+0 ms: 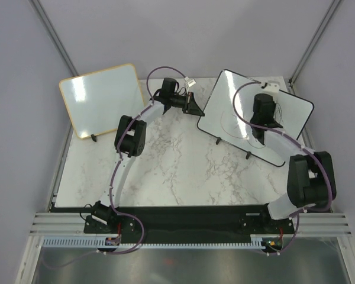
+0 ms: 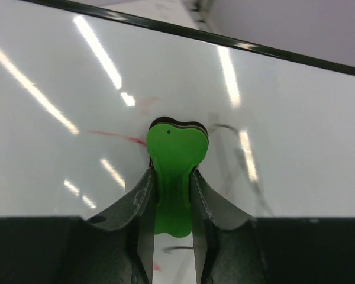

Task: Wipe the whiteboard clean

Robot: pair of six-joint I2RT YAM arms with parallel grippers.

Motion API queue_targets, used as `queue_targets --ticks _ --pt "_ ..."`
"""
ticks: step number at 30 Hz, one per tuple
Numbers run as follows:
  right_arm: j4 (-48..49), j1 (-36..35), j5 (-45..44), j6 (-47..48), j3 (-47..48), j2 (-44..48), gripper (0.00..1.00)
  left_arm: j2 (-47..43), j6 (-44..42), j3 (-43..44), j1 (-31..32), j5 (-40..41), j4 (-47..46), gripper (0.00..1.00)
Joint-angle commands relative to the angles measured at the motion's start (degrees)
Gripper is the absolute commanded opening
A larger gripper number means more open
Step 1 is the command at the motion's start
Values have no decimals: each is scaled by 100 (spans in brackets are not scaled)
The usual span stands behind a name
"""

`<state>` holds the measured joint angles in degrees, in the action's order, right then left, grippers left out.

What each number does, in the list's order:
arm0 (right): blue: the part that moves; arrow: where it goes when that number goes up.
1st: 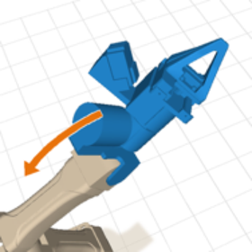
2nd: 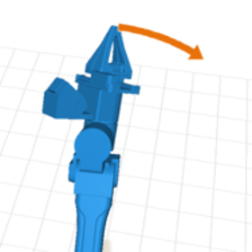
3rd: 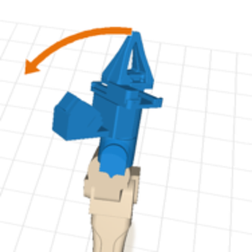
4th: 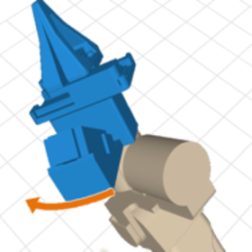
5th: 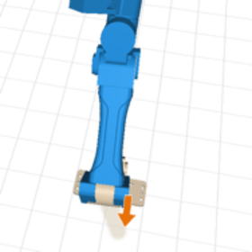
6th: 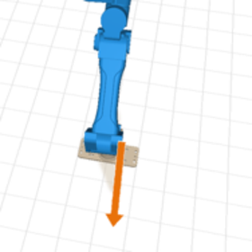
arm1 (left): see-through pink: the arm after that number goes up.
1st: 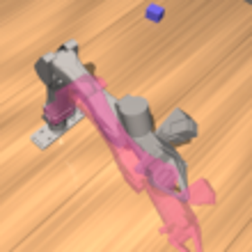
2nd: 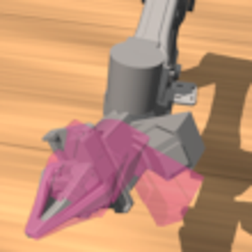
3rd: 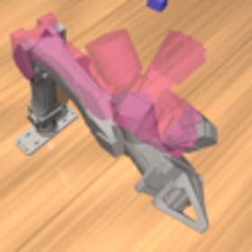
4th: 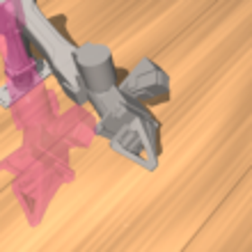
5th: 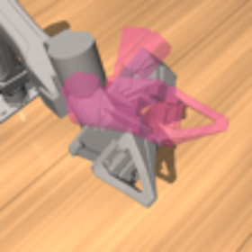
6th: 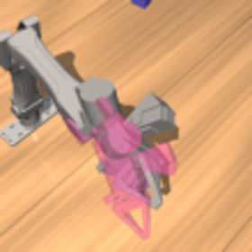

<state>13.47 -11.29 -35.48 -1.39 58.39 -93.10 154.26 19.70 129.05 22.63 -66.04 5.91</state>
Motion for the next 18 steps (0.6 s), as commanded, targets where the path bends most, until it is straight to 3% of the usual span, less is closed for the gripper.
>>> queue_targets --ticks 1,4,7,12,18 --pt "59 636 -590 -195 -722 1228 0 -238 -371 102 -13 522 191 2" --pt "339 1031 -714 -370 -1452 1977 0 -247 -371 102 -22 531 200 2" --pt "612 1392 -172 -555 -1831 2156 0 -264 -379 102 -13 531 191 2" --pt "217 1262 1086 -784 -998 1279 0 -317 -459 85 -13 575 253 2" --pt "585 567 2315 -670 -276 232 0 -300 -459 94 -5 575 244 2"
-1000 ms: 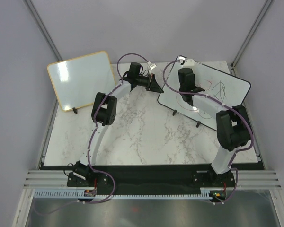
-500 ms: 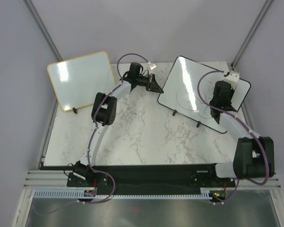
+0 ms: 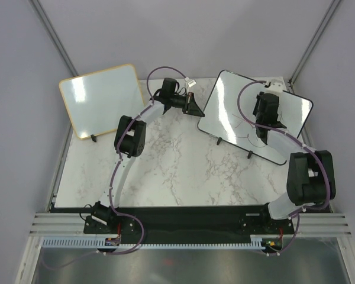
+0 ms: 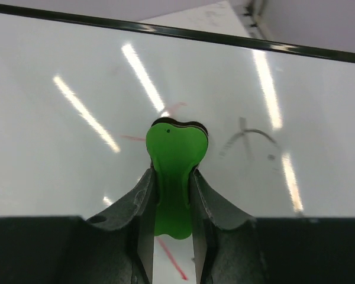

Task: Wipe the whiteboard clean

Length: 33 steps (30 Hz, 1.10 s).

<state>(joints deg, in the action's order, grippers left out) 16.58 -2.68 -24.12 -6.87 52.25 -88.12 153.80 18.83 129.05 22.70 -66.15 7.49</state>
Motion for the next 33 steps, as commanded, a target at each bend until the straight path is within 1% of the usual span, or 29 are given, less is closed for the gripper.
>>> queue_targets --ticks 1,3,4,5,6,8,9,10,11,12,13,17,18,19,20,22,24,29,33 --pt "345 -312 1268 -130 391 -398 0 -254 -371 85 -20 586 86 2" --pt "382 -338 1331 18 487 -557 0 -245 -371 94 -20 568 95 2" --pt "216 -347 1322 133 592 -784 0 -245 -380 94 -11 568 86 2" --pt "-12 -374 1322 255 881 -899 0 -227 -380 102 -20 559 95 2" --pt "-536 -435 1322 413 1031 -1005 0 -227 -371 111 -20 559 86 2" --pt "-1040 -488 1016 783 1279 -1208 0 -227 -380 120 -20 559 86 2" --pt "-1069 -506 701 819 1244 -1199 0 -227 -380 120 -20 551 86 2" --pt "-1060 -497 228 889 1070 -1069 0 -227 -380 111 -20 551 104 2" --pt "-991 -479 32 924 920 -972 0 -236 -380 111 -20 551 95 2" --pt "-772 -392 -83 942 771 -840 0 -236 -389 111 -20 551 104 2" --pt "-709 -339 -162 951 508 -534 0 -245 -415 111 -29 542 113 2" --pt "-516 -172 -697 1108 6 241 0 -254 -512 111 -20 586 174 2" --pt "-393 -41 -734 1118 -91 381 0 -254 -521 111 -29 594 183 2" --pt "-340 378 -508 1005 -240 653 0 -254 -555 102 -20 603 218 2" --pt "-339 382 -506 1004 -241 655 0 -254 -556 102 -20 603 218 2" --pt "-357 723 -488 916 -215 577 0 -262 -599 102 -20 603 244 2" --pt "-392 847 -497 872 -84 445 0 -271 -626 102 -11 630 262 2" --pt "-542 760 65 811 478 -65 0 -280 -679 102 -2 673 289 2" --pt "-156 304 258 810 646 -311 0 -289 -723 102 7 682 306 2"
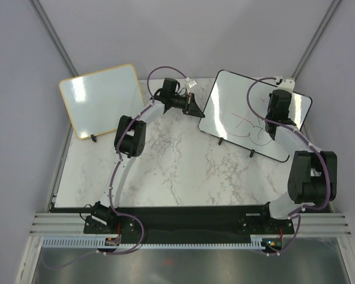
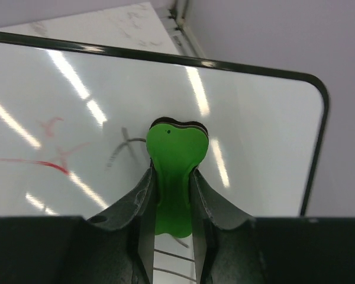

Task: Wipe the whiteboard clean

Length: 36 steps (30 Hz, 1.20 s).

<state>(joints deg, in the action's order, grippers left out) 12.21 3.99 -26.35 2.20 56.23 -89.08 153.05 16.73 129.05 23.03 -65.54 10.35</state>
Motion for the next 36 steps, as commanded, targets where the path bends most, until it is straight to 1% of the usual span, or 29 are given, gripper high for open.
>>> queue_targets --ticks 1,6,9,12,15,18,19,22,25,26,28,29,31,32,33,35,36 --pt "361 -573 542 -97 301 -276 0 -215 -513 102 -26 612 20 2" --pt "282 -1005 578 -105 793 -925 0 -214 -557 94 -26 630 55 2" --pt "177 -1049 465 -175 1048 -1129 0 -214 -566 85 -18 630 64 2" --pt "177 -980 166 -176 1110 -1121 0 -215 -566 94 -18 621 64 2" --pt "142 -726 25 -220 1005 -928 0 -206 -566 85 -35 630 55 2" --pt "159 -426 -195 -457 706 -393 0 -214 -566 85 -26 630 72 2" --pt "177 -225 -247 -509 523 -278 0 -214 -574 85 -35 630 72 2" --pt "256 110 -353 -536 232 153 0 -214 -575 85 -35 630 72 2" --pt "247 269 -310 -440 204 268 0 -215 -575 94 -35 621 72 2" --pt "221 278 -57 -431 239 233 0 -215 -575 94 -35 621 72 2" --pt "116 208 278 -465 510 -3 0 -215 -583 102 -35 630 72 2" --pt "11 129 245 -405 643 -117 0 -223 -583 94 -26 630 81 2" --pt "27 -222 113 -299 915 -425 0 -232 -601 94 -35 630 90 2" --pt "114 -336 121 -273 986 -513 0 -232 -610 85 -35 630 99 2" --pt "150 -624 165 -272 1056 -688 0 -241 -627 94 -35 630 116 2" --pt "124 -881 252 -281 1293 -882 0 -241 -645 94 -35 647 116 2" --pt "72 -1161 279 -133 1373 -1066 0 -241 -645 102 -35 648 108 2"
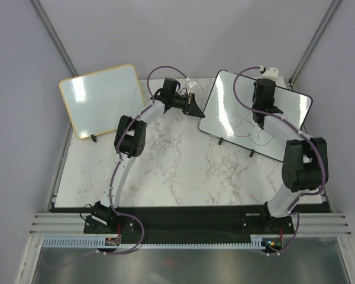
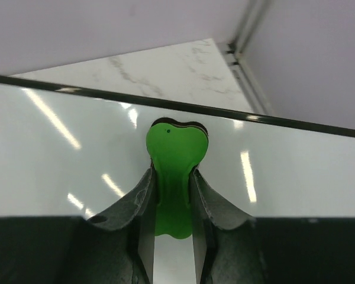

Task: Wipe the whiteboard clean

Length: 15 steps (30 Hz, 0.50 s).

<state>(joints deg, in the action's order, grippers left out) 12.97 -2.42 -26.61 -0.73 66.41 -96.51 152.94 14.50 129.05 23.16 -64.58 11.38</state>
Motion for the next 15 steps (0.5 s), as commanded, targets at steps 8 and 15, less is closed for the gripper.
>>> queue_targets --ticks 8,15 --pt "258 -1884 34 -313 -251 -720 0 -203 -404 146 -48 551 14 2" --pt "100 -2018 -827 -692 -339 -861 0 -230 -404 138 -39 543 23 2"
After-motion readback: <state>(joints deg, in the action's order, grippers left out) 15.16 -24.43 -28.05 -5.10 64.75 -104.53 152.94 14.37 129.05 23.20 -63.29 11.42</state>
